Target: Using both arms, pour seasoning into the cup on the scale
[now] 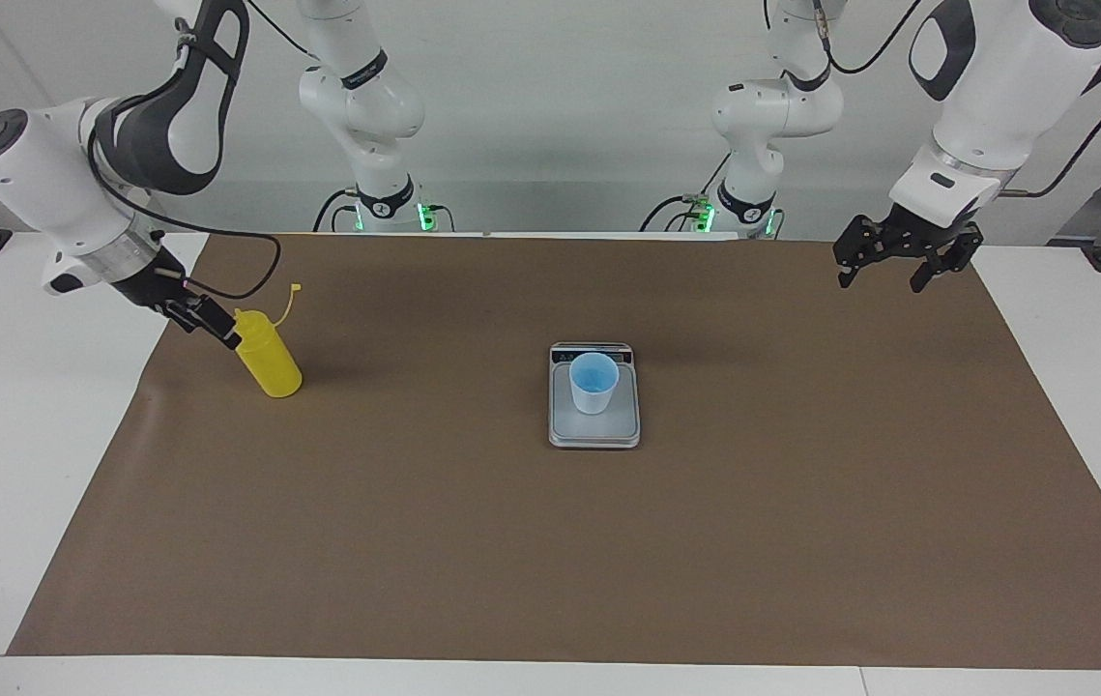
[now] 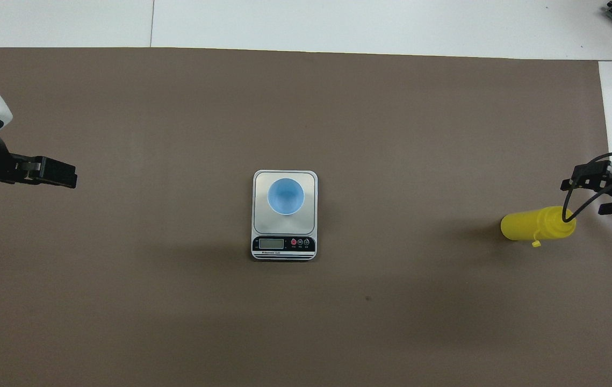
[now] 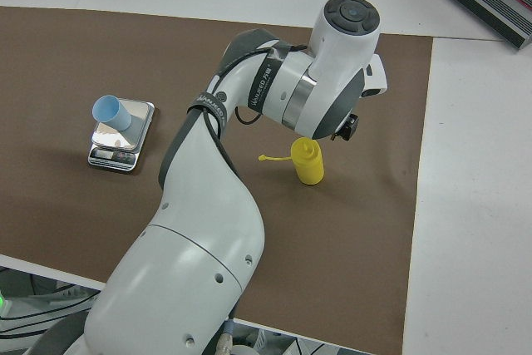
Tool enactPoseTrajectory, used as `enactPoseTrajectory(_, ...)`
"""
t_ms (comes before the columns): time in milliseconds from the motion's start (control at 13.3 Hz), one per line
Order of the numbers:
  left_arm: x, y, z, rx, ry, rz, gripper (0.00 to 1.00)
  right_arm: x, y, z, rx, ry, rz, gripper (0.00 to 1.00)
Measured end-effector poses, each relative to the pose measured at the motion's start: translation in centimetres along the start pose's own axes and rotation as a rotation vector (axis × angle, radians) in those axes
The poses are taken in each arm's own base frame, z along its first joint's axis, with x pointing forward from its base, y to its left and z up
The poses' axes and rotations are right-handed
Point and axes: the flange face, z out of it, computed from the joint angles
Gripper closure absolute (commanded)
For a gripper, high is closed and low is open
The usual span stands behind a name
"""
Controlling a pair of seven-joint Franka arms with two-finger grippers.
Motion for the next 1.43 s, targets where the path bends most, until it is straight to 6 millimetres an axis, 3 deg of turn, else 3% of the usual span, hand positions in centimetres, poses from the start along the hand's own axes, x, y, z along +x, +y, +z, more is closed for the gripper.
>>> enactPoseTrajectory(226, 0.0, 0.0, 0.0, 0.000, 0.000, 0.000, 0.00, -2.5, -5.5, -2.8, -0.032, 0.053, -0.125, 0.00)
enactPoseTrajectory(603, 0.0, 0.0, 0.0, 0.000, 0.000, 0.000, 0.00, -6.2, -11.6, -5.2, -0.153, 0.103, -0.280, 0.00)
enactPoseTrajectory(1433, 0.0, 0.0, 0.0, 0.000, 0.000, 0.000, 0.00, -5.5, -12.2, -6.7, -0.162, 0.141, -0.288, 0.00)
